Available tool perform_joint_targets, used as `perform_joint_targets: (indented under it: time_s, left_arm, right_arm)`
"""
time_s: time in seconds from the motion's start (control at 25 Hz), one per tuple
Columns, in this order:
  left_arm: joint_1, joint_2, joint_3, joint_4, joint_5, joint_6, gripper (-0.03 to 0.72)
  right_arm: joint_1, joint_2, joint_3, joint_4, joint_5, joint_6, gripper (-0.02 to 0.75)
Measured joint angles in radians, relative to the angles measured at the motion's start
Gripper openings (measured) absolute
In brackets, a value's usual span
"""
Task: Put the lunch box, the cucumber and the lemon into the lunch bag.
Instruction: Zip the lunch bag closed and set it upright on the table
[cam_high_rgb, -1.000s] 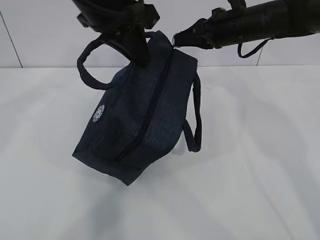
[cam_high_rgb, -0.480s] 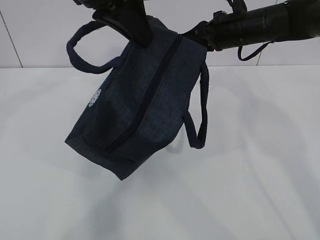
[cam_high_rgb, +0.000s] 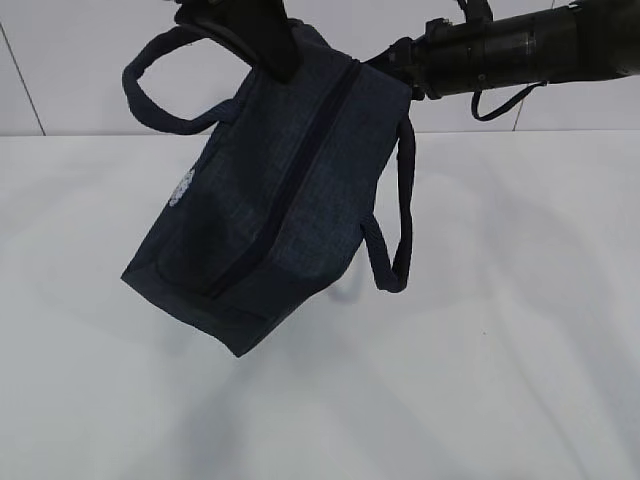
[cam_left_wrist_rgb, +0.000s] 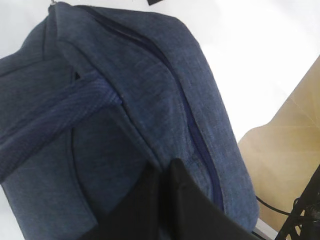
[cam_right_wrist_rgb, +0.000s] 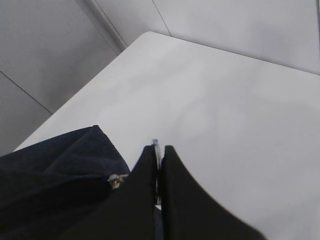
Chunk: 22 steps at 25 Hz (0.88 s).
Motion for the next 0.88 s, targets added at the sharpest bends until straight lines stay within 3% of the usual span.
perform_joint_targets:
  time_s: [0.2, 0.48, 0.88]
  left_arm:
    - [0.000, 0.000, 0.000, 0.002, 0.010, 0.000, -0.006]
    - [0.002, 0.038, -0.002, 0.004, 0.039, 0.000, -0.006]
    - [0.037, 0.119, -0.002, -0.019, 0.003, 0.000, -0.006]
  right_arm:
    - [-0.024, 0.009, -0.049, 0.051, 0.052, 0.011, 0.053]
    - [-0.093, 0.011, -0.213, 0.069, 0.155, 0.136, 0.369]
    - [-0.195, 0.011, -0.451, 0.069, 0.292, 0.343, 0.368]
